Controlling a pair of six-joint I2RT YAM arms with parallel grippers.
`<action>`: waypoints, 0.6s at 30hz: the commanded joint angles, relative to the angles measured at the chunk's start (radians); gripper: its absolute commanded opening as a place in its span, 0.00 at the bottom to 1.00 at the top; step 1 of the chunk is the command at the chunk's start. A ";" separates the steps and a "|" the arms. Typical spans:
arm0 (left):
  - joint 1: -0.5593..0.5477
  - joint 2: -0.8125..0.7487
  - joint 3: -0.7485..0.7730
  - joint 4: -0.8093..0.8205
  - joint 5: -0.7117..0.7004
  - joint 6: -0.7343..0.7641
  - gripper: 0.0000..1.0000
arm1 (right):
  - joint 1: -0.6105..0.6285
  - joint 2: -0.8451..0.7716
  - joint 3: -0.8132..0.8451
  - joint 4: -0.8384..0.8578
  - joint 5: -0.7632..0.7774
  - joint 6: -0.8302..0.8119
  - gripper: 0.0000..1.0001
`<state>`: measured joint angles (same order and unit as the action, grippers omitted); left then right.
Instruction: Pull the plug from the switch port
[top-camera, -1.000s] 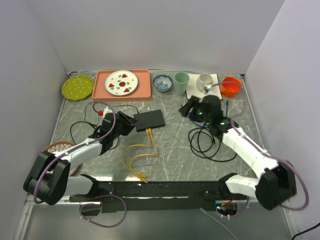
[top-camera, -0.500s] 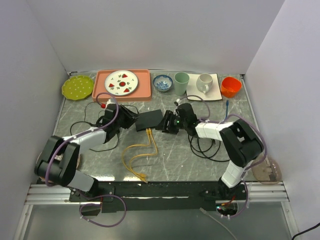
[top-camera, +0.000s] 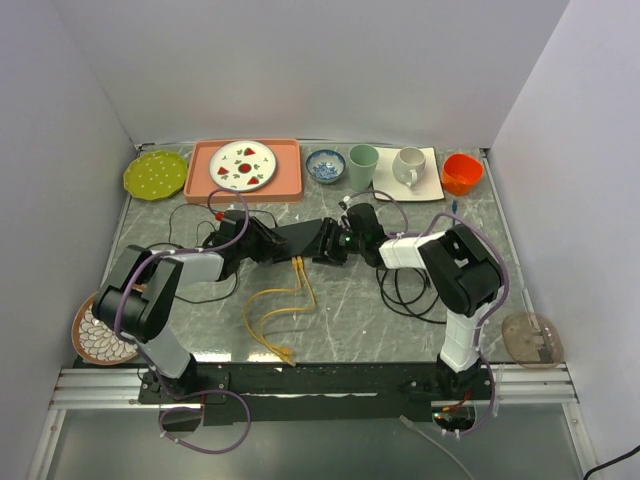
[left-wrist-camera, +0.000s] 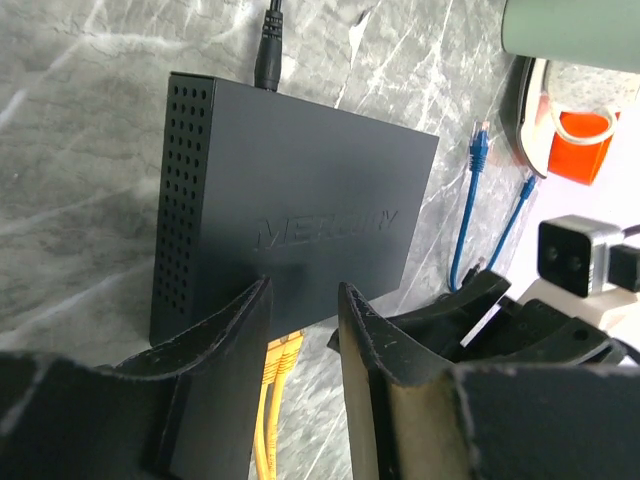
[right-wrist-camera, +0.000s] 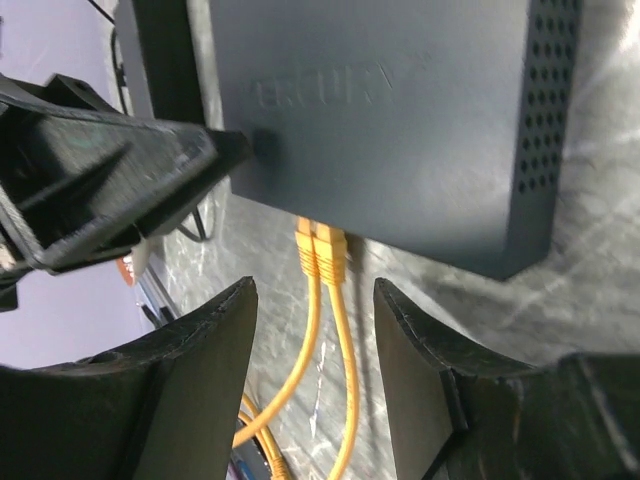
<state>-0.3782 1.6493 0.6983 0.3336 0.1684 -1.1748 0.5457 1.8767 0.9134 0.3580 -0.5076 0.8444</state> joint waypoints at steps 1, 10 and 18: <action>0.002 0.017 0.035 0.050 0.034 -0.009 0.39 | 0.007 0.038 0.058 0.053 -0.016 0.005 0.57; 0.002 0.027 0.012 0.076 0.056 -0.017 0.38 | 0.008 0.094 0.071 0.050 -0.015 0.002 0.53; 0.001 0.027 -0.014 0.079 0.063 -0.023 0.38 | 0.008 0.131 0.039 0.159 -0.042 0.090 0.47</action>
<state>-0.3782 1.6730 0.6991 0.3710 0.2138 -1.1774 0.5465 1.9854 0.9588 0.4278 -0.5411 0.8909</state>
